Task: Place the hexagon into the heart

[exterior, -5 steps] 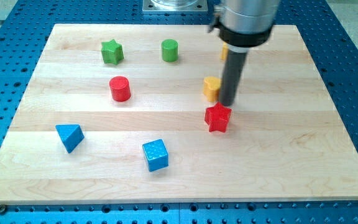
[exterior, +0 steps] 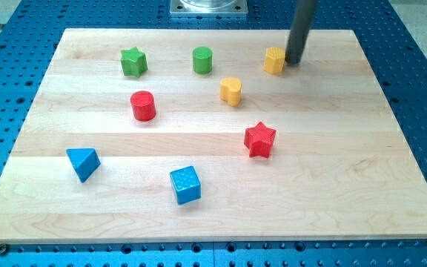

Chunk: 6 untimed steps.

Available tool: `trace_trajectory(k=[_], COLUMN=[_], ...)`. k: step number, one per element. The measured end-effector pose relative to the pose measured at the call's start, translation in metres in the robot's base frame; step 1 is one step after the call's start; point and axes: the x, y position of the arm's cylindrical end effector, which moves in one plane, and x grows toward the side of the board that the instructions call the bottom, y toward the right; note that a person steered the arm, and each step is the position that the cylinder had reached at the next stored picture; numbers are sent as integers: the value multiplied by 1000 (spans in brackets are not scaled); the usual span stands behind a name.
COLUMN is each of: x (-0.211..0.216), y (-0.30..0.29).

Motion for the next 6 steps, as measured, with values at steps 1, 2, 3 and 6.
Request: trace_trajectory(k=[1,2,3,6], x=[37,41,15,62], y=[-55,-76,-89,-101])
